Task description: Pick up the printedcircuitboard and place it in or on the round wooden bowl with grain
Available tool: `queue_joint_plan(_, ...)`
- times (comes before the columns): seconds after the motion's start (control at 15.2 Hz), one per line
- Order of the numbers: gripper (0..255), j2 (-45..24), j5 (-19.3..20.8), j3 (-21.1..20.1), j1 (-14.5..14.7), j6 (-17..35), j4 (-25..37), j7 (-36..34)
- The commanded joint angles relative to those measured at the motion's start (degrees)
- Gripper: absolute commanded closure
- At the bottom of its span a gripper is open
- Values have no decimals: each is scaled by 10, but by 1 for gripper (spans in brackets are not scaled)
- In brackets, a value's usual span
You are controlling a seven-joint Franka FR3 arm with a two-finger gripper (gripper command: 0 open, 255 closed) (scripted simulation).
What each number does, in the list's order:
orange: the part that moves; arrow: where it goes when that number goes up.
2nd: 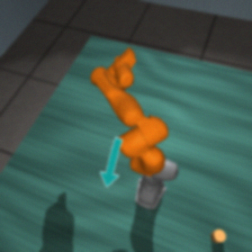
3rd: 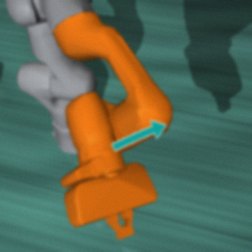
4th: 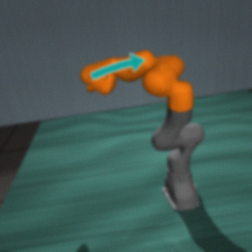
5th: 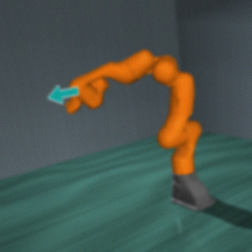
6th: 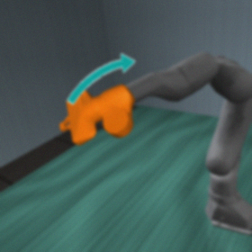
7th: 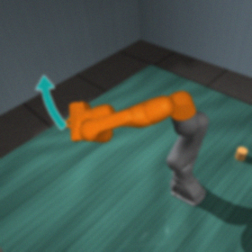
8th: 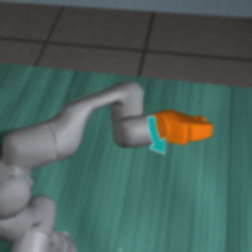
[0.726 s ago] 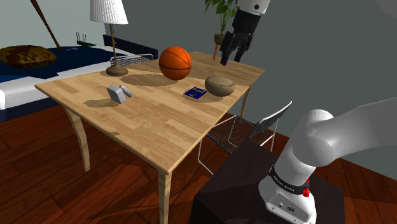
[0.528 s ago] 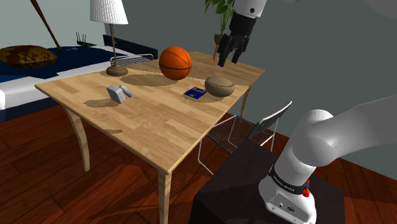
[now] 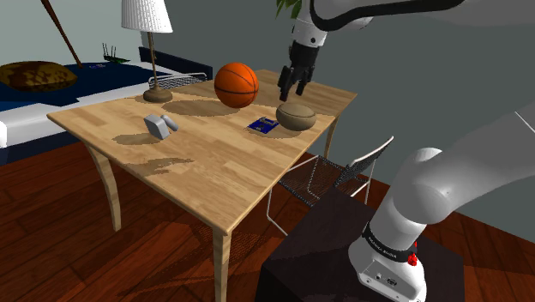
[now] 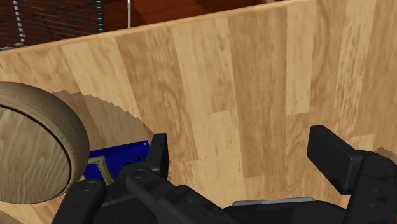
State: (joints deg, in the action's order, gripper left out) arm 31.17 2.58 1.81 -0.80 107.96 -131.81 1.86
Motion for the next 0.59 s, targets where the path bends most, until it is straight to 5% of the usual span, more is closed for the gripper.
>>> queue_joint_plan(0.0,0,-38,5,9,-2,28,7,16)
queue_joint_plan(0.53,0,-200,12,41,-9,115,68,81)
